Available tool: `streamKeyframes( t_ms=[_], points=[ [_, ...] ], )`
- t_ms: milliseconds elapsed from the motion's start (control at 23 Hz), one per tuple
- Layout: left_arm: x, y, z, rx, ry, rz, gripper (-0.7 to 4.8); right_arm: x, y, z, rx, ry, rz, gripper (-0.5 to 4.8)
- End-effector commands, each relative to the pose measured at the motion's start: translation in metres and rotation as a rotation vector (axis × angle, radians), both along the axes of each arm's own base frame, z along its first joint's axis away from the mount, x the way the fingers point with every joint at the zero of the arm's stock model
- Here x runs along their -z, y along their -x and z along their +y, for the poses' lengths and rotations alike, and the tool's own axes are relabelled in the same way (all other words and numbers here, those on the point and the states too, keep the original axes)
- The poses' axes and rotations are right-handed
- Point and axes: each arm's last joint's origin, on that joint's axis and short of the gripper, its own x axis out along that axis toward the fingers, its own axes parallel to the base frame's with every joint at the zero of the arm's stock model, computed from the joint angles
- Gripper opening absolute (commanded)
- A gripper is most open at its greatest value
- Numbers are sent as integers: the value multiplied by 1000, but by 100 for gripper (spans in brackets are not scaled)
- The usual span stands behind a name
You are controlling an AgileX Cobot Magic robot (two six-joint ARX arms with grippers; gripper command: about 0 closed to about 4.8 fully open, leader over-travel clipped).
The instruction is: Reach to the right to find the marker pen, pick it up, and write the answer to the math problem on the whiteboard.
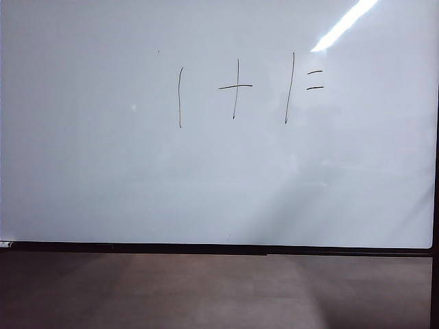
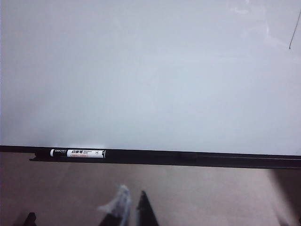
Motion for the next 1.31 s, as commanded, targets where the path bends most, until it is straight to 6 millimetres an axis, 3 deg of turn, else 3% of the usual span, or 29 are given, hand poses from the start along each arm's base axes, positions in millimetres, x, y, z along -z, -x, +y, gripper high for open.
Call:
streamKeyframes(
  t_ms=[44,435,610,697,871,1001,1176,1306],
  points=[
    [-1,0,0,2,3,-8,27,0,0,0,-1,-2,-10,-1],
    [-8,2,-2,59,4,-2,27,0,0,0,-1,-2,-10,-1],
    [-35,3,-15,266,4,56,27,0,0,0,-1,-2,-10,-1],
    [-59,-2,-26,365,0,89,27,0,0,0,-1,-2,-10,-1],
    [-122,-35,-70,601,-18,131,27,0,0,0,0,-2,-10,-1],
    [-157,-72,-129,766,-29,129,27,0,0,0,-1,-2,-10,-1],
    [-161,-110,-202,890,-33,116,27,0,0,0,-2,-2,-10,-1],
    [-150,-123,-237,938,-44,139,27,0,0,0,-2,-2,-10,-1]
  ],
)
